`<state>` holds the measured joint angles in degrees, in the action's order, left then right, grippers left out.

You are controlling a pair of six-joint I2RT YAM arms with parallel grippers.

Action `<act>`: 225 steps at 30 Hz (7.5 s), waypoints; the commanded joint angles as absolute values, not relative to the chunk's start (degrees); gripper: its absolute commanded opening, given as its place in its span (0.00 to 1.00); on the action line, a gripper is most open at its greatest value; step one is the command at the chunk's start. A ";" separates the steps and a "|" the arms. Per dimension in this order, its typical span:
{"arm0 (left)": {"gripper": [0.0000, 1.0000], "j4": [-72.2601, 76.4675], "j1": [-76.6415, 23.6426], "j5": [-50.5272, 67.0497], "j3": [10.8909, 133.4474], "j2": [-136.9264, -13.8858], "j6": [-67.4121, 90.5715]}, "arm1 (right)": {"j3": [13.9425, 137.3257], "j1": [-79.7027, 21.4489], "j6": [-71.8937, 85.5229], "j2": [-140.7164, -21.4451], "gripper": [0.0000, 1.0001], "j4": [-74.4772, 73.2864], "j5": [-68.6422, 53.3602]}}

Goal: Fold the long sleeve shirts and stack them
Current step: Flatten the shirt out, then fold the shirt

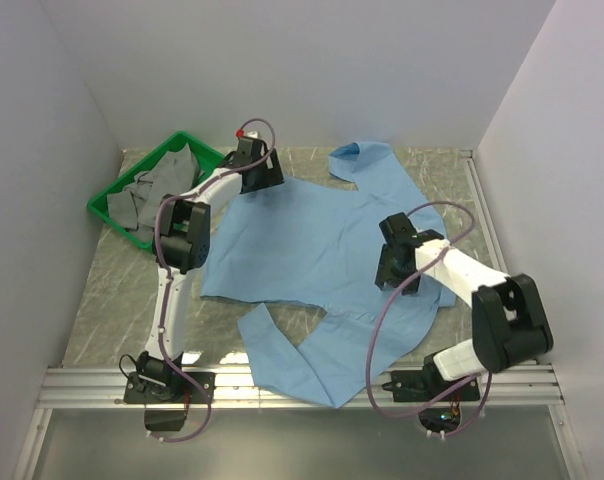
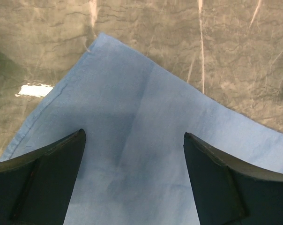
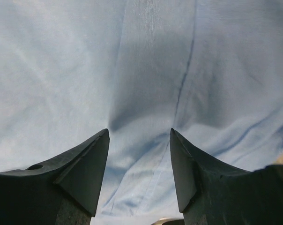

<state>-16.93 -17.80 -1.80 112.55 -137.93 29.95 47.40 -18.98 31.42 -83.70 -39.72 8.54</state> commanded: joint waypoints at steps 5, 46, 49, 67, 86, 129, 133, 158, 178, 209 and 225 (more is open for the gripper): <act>0.97 -17.31 -16.78 -0.53 107.95 -125.53 33.48 | 51.06 -18.11 35.23 -71.73 0.84 -41.66 10.37; 0.69 -19.87 -10.99 -6.76 28.65 -66.97 62.49 | 33.22 7.21 43.33 -74.00 0.81 -26.46 -3.96; 0.63 -17.23 -10.46 -7.21 28.74 -68.90 61.88 | 34.36 8.08 43.51 -76.37 0.81 -25.58 -2.99; 0.86 -20.21 -10.11 -4.57 32.35 -64.34 59.06 | 39.82 8.79 40.35 -67.51 1.00 -42.24 0.18; 0.80 -18.20 -10.28 -0.97 28.39 -63.80 62.58 | 35.24 -1.48 46.57 -59.24 0.83 -57.13 -0.44; 0.37 -17.67 -10.72 -3.60 31.90 -68.38 59.59 | 26.28 -11.86 77.34 -59.76 0.66 -45.70 5.27; 0.22 -18.10 -10.72 -4.39 31.99 -68.47 59.24 | 26.54 -12.39 78.13 -60.29 0.47 -45.79 5.89; 0.04 -29.88 -10.63 -15.38 45.86 -67.05 47.47 | 45.69 -12.22 56.62 -57.65 0.00 -59.50 4.39; 0.15 -25.14 -10.90 -9.23 66.26 -94.65 37.97 | 48.87 1.58 47.11 -66.79 0.00 -50.28 0.18; 0.74 -19.60 -12.57 -6.33 67.15 -94.23 37.09 | 50.20 14.59 44.03 -67.95 0.55 -43.07 4.14; 0.76 -15.38 -16.52 -1.14 60.82 -92.62 38.41 | 37.71 27.07 49.83 -67.58 0.64 -36.57 -8.52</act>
<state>-17.98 -15.90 -3.01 60.45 -90.87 37.52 38.28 26.68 48.58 -65.98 -40.91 -5.72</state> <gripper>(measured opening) 0.763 0.645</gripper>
